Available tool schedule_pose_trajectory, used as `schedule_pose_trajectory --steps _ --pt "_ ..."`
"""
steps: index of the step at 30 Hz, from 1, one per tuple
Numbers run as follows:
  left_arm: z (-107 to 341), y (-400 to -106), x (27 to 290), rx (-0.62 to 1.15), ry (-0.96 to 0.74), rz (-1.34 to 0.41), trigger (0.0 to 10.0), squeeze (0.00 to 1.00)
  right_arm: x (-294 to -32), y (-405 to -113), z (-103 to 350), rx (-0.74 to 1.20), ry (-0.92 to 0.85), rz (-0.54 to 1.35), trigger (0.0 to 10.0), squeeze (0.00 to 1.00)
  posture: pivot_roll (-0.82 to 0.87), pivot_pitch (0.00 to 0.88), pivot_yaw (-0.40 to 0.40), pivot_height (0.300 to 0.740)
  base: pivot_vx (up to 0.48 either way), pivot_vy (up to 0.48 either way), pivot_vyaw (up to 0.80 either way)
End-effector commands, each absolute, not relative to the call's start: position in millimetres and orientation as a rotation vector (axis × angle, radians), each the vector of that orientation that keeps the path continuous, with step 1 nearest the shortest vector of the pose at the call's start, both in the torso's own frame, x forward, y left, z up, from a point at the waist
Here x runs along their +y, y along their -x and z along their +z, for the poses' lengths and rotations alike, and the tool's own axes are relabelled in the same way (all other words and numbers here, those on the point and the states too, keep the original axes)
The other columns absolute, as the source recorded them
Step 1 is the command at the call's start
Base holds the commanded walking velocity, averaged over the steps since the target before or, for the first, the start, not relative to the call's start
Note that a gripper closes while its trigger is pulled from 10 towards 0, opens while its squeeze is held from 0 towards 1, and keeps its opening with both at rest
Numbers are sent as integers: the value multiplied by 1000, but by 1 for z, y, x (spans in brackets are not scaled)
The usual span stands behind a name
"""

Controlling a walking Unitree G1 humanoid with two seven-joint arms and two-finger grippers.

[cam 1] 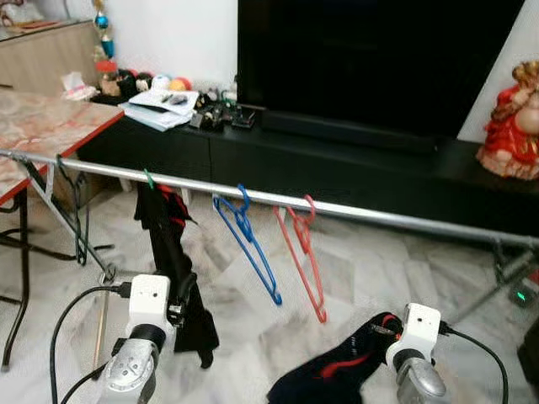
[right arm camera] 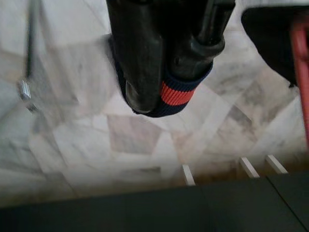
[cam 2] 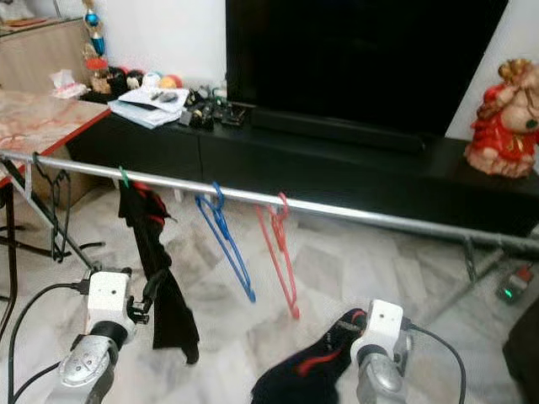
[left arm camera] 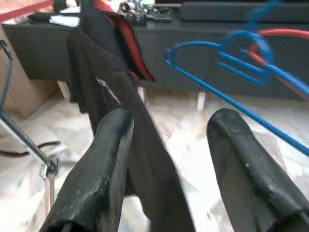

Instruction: Hang hanger

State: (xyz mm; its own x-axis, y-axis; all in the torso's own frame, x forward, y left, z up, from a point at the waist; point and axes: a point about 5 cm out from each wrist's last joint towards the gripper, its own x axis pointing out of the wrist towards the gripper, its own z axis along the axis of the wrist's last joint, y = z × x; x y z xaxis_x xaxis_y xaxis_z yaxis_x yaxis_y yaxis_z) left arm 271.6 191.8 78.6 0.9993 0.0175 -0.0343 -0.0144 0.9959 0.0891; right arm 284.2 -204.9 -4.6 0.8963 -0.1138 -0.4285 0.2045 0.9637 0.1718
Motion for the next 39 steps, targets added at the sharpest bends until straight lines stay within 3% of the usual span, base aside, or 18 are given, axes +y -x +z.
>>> schedule_pose_trajectory --steps 1,13,28,39 --pt "78 -270 197 45 -103 33 10000 0 -198 -290 -1 411 -234 -151 10000 0 127 0 -55 740 480 0 0" --pt "73 -269 191 75 -116 -43 10000 0 -200 -286 -4 427 -234 -159 10000 0 126 0 -47 740 60 0 0" --pt "72 -270 189 85 -127 -53 10000 0 -198 -285 -6 443 -234 -141 10000 0 126 0 -48 740 0 -434 0" --pt "74 -272 193 100 -111 -83 10000 0 -193 -282 -11 468 -241 -119 10000 0 132 0 -51 740 0 0 0"
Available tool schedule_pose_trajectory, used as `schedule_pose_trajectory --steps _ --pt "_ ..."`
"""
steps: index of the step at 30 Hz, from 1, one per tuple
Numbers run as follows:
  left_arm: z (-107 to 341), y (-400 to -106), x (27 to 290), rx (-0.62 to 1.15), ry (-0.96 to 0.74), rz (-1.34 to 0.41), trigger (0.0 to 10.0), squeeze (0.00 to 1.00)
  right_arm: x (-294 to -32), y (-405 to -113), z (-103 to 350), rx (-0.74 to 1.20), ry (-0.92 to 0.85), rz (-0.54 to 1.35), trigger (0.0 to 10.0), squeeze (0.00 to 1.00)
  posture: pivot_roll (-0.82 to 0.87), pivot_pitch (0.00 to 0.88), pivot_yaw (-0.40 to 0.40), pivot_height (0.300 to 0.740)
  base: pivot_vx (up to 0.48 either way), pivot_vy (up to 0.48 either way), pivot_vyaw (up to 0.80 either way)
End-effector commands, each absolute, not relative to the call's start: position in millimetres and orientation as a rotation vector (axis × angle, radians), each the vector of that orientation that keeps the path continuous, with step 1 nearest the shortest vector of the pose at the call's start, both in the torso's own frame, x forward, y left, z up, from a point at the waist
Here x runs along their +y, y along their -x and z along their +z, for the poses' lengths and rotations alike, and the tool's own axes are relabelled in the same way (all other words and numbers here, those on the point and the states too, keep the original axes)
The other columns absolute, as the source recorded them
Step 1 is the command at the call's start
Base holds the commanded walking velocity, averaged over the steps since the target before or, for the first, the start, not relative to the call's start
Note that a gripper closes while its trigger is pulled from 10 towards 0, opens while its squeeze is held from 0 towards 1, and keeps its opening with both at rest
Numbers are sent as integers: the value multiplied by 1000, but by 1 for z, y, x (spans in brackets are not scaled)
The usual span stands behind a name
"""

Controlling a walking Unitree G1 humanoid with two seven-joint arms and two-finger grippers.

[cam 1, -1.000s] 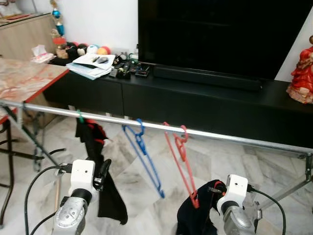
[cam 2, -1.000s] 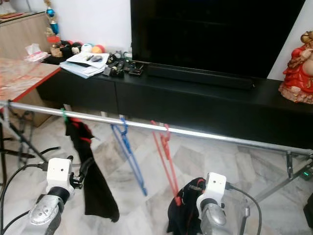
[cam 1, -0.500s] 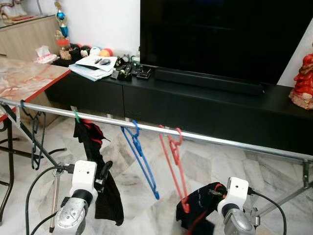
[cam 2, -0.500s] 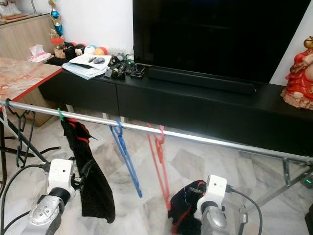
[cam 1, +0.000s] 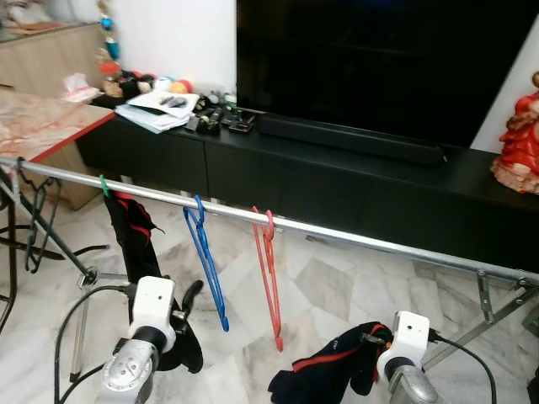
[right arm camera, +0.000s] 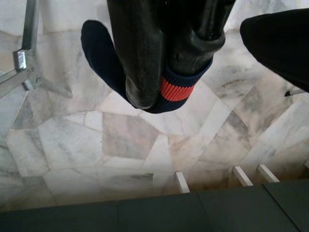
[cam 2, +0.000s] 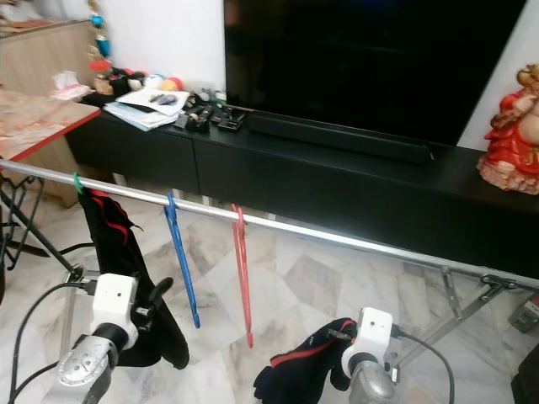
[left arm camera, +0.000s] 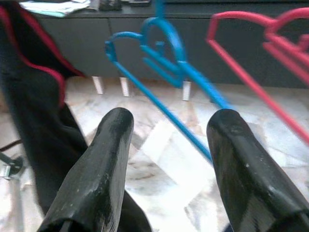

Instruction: Hang hanger

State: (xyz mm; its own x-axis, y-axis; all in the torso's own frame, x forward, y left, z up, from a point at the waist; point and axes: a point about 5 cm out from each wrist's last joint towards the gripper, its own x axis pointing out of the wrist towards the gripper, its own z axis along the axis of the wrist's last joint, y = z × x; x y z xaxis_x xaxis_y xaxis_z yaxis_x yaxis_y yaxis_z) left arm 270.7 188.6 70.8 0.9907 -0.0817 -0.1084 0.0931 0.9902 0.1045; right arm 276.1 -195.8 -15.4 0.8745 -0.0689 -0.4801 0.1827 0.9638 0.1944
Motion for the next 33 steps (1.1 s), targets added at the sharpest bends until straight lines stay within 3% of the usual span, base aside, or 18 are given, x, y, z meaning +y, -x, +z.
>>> schedule_pose_trajectory --steps 1,9,26,33 --pt "75 -273 193 98 -108 -86 10000 0 -192 -281 -12 475 -242 -115 10000 0 132 0 -50 740 0 0 0" --pt "78 -275 187 89 -87 -110 10000 0 -189 -278 -15 491 -245 -107 10000 0 131 0 -47 740 0 0 0" --pt "79 -274 182 88 -64 -145 10000 0 -186 -278 -15 495 -242 -97 10000 0 133 0 -45 740 328 0 0" --pt "80 -272 179 80 -51 -178 10000 0 -186 -277 -16 495 -233 -101 10000 0 136 0 -46 740 0 0 0"
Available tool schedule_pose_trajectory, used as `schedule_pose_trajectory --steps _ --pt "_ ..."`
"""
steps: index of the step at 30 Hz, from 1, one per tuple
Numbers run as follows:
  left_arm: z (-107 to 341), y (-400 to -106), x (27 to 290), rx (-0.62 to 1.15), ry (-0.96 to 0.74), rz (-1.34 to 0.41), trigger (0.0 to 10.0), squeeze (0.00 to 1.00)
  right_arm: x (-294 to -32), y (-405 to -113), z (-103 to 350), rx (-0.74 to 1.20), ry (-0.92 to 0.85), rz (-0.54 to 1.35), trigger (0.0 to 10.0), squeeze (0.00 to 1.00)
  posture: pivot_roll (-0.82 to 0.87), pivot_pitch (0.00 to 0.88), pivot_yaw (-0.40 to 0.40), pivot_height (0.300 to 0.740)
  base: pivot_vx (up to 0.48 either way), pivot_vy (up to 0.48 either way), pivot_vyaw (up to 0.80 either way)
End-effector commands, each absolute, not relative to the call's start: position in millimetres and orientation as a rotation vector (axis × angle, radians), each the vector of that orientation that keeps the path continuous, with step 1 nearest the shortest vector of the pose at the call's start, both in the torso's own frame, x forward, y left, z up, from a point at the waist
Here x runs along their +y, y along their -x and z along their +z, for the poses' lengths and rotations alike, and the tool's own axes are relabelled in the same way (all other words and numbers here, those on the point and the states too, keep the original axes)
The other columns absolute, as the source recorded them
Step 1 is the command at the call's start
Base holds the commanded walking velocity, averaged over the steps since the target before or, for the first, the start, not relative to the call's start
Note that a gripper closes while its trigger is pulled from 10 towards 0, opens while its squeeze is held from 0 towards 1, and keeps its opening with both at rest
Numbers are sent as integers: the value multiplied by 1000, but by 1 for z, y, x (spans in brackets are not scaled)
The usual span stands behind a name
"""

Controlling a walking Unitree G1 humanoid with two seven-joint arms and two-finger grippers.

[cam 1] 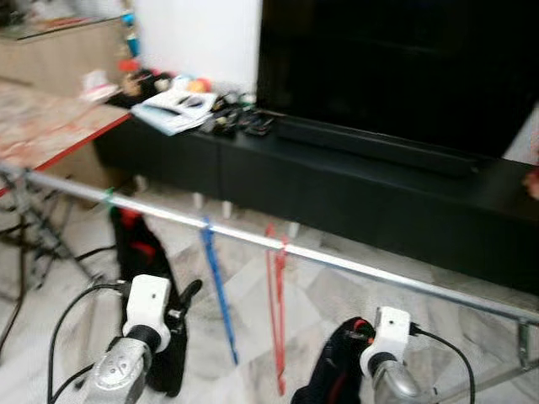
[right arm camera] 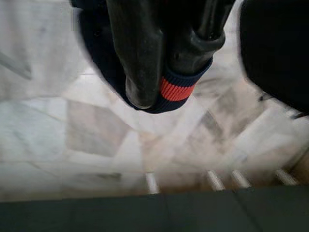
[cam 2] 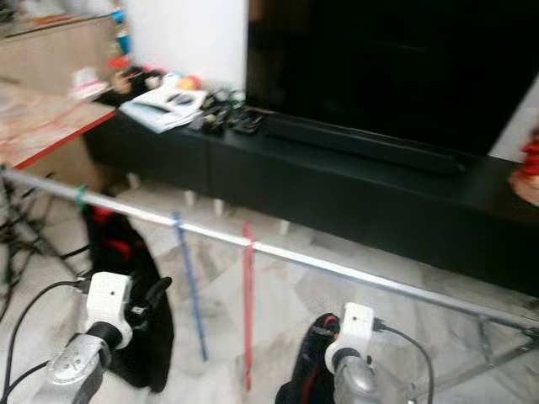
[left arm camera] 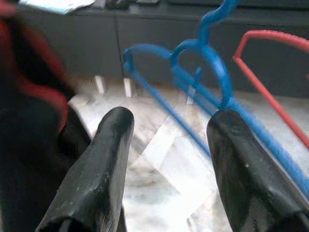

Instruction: Hang hanger

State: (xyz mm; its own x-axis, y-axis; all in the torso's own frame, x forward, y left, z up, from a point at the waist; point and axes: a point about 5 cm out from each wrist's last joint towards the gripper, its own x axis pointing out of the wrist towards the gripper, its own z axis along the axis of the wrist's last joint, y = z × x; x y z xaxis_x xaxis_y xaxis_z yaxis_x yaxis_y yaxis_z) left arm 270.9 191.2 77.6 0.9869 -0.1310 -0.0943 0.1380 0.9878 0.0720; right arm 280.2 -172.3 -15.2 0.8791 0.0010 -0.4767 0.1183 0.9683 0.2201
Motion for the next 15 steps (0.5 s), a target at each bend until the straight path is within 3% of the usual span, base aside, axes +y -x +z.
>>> schedule_pose_trajectory --steps 1,15 --pt "81 -271 179 79 -46 -186 10000 0 -186 -277 -16 494 -233 -101 10000 0 136 0 -46 740 0 0 0" --pt "82 -269 173 164 -24 -358 10000 0 -184 -275 -19 506 -232 -102 10000 0 137 0 -37 740 0 0 0"
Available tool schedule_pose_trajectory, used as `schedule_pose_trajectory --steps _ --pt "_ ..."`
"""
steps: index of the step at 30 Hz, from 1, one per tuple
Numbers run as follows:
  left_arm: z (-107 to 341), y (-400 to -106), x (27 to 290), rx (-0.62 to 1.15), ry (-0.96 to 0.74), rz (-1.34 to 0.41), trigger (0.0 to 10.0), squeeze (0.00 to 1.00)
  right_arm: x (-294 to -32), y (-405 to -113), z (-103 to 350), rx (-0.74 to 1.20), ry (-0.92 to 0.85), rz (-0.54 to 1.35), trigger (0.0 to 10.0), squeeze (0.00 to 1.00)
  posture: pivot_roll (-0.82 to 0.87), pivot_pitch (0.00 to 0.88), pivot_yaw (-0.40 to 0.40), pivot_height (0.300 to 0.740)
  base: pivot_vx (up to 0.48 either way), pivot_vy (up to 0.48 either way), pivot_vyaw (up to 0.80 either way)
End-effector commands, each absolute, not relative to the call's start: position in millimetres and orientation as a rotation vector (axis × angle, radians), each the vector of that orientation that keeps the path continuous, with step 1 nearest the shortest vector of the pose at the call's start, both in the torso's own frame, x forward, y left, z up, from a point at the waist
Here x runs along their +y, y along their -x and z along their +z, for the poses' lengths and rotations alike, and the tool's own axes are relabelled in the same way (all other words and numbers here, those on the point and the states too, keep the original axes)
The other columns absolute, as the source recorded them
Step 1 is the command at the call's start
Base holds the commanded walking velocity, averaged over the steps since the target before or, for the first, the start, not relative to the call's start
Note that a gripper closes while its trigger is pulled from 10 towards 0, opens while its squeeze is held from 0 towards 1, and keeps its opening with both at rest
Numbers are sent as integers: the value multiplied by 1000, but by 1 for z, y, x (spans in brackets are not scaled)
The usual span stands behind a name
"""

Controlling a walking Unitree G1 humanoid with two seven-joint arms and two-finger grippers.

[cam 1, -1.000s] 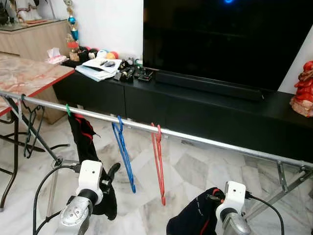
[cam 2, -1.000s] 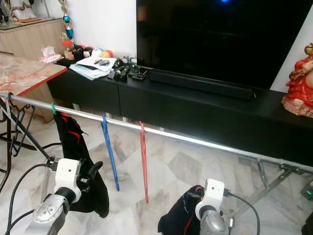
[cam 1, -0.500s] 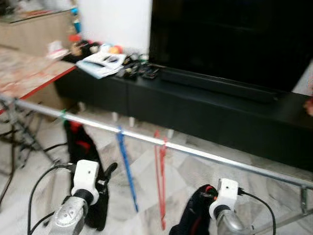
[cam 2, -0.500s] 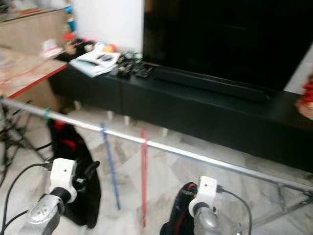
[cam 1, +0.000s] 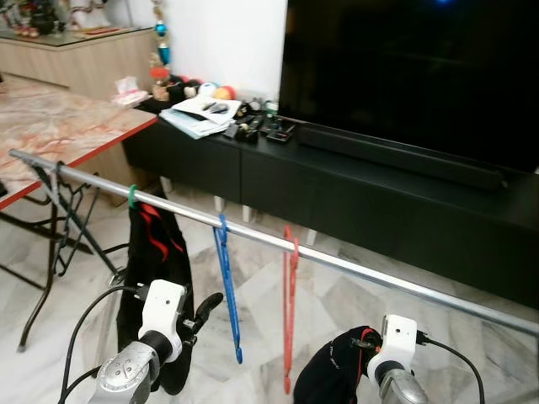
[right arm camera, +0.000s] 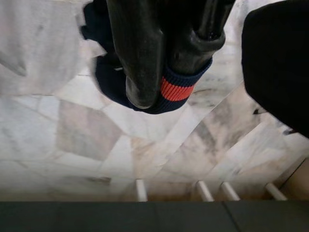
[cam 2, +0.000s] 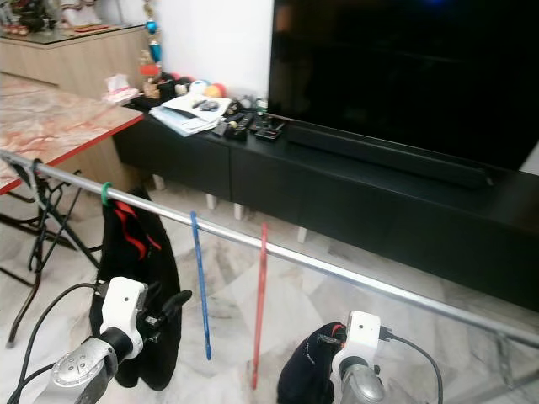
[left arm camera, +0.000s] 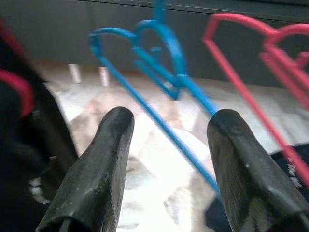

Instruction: Hang hanger

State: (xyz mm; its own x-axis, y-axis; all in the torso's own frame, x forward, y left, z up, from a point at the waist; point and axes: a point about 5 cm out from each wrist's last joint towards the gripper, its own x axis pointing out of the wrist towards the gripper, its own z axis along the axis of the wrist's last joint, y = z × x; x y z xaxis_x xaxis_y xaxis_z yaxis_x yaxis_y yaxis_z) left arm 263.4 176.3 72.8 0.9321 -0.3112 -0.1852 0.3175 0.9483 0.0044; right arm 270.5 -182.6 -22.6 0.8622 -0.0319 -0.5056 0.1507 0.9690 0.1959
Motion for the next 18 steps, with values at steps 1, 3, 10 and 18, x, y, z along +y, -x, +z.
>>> schedule_pose_trajectory --steps 1,3,10,18 --pt "82 -269 173 164 -24 -358 10000 0 -184 -275 -19 506 -232 -102 10000 0 137 0 -37 740 0 0 0" --pt "85 -274 169 173 -6 -388 10000 0 -184 -275 -19 505 -232 -102 10000 0 134 0 -34 740 0 0 0" --pt "87 -292 168 206 -43 -378 10000 0 -183 -274 -19 503 -235 -104 10000 0 131 0 -28 740 0 0 0" --pt "82 -331 173 326 -3 -238 10000 0 -183 -274 -19 496 -235 -108 10000 0 109 2 -17 740 0 0 0"
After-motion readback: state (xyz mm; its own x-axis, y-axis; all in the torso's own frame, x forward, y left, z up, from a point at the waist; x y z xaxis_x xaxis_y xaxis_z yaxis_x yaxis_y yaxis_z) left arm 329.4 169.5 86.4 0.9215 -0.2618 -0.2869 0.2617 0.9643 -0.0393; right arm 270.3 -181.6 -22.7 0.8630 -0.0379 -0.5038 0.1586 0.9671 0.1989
